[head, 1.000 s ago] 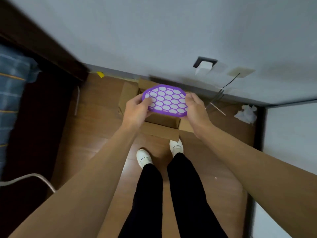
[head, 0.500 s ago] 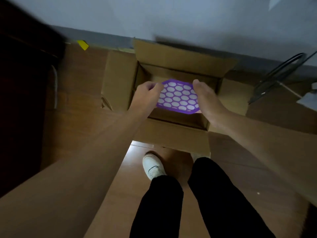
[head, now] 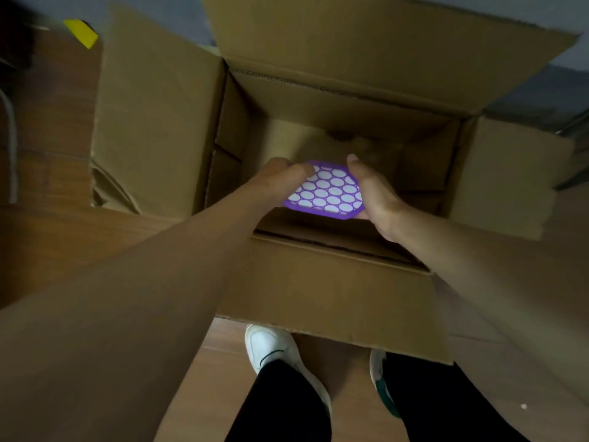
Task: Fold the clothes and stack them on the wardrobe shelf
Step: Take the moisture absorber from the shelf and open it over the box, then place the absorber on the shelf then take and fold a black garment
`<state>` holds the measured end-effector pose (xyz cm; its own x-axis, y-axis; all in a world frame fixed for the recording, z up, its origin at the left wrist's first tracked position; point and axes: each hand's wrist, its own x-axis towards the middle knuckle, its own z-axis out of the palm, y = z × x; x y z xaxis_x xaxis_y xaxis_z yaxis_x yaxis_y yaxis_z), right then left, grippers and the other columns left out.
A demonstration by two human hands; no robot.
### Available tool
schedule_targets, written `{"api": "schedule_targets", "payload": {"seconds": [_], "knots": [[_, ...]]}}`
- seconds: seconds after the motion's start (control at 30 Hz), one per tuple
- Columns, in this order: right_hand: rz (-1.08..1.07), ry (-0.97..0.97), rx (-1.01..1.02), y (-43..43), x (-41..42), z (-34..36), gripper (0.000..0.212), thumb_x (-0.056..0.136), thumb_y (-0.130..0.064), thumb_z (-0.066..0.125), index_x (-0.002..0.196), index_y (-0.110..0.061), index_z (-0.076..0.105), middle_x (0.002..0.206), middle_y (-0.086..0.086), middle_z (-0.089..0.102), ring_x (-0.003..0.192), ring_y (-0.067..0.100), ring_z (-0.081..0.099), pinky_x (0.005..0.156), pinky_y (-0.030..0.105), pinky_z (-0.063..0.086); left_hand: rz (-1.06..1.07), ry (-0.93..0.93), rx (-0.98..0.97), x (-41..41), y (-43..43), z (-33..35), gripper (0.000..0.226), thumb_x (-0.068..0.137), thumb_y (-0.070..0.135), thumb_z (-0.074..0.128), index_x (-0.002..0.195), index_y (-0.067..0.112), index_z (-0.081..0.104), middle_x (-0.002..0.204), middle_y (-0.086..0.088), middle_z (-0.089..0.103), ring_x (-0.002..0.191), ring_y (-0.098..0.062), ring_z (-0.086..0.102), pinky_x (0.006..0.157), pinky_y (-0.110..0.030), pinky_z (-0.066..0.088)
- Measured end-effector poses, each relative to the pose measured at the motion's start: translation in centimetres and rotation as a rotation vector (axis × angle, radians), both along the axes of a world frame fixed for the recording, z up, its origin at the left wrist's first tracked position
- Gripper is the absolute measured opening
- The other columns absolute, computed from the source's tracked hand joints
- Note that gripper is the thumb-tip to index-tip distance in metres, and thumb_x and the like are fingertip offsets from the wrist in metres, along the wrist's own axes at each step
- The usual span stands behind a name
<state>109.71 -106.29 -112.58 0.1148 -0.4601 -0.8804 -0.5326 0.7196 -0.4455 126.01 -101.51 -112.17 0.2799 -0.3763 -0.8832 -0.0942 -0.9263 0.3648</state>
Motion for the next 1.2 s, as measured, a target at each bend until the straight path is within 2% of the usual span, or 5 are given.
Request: {"api": "schedule_targets", "payload": {"seconds": [0.17,0.37,0.47,0.73,1.2], "knots": [[-0.08,0.009,0.153,-0.7,-0.4,-0.6,0.051,0.095,-0.068,0.043,0.103,-0.019,0.058,0.101,0.008,0.076,0.092,0.022,0.074,0.093,0.041,0.057,-0.119,-0.03,0.008,-0.8,0.7,-1.1,0.056,0.088,0.05,0.06,0.132,0.016,0.058,0.121,-0.004,0.062,0.101,-0.021,0.056,0.083,-0.031,0.043],[0.088,0.206,0.007,-1.1,0.7,3.5,0.07,0.097,-0.068,0.03,0.144,-0.018,0.044,0.137,0.01,0.057,0.122,0.024,0.058,0.111,0.046,0.04,-0.118,-0.081,-0.077,-0.9,1.1,2.9,0.062,0.092,0.038,0.061,0.146,0.016,0.04,0.146,-0.007,0.048,0.128,-0.025,0.05,0.092,-0.024,0.034],[0.082,0.172,-0.114,-1.6,1.7,9.6,0.051,0.103,-0.053,0.036,0.131,-0.016,0.057,0.14,0.007,0.055,0.128,0.023,0.051,0.114,0.045,0.035,0.009,-0.007,-0.212,-0.5,0.9,9.4,0.068,0.092,0.027,0.064,0.151,0.018,0.032,0.15,-0.003,0.045,0.133,-0.018,0.046,0.099,-0.021,0.034],[0.137,-0.083,-0.209,-0.7,8.0,34.6,0.035,0.106,-0.034,0.041,0.12,-0.01,0.063,0.115,0.006,0.068,0.104,0.02,0.066,0.082,0.033,0.054,0.362,0.22,-0.364,4.2,4.2,35.2,0.029,0.095,0.008,0.06,0.123,0.007,0.062,0.111,-0.015,0.072,0.082,-0.015,0.066,0.061,-0.008,0.051],[0.858,-0.041,-0.075,8.0,2.5,60.9,0.012,0.097,-0.021,0.056,0.097,-0.022,0.067,0.108,0.011,0.073,0.078,0.015,0.069,0.069,0.03,0.058,1.077,-0.038,-0.437,-3.7,24.9,66.6,0.018,0.092,0.015,0.057,0.103,0.021,0.07,0.098,0.003,0.078,0.091,-0.016,0.074,0.084,-0.032,0.055]]}}
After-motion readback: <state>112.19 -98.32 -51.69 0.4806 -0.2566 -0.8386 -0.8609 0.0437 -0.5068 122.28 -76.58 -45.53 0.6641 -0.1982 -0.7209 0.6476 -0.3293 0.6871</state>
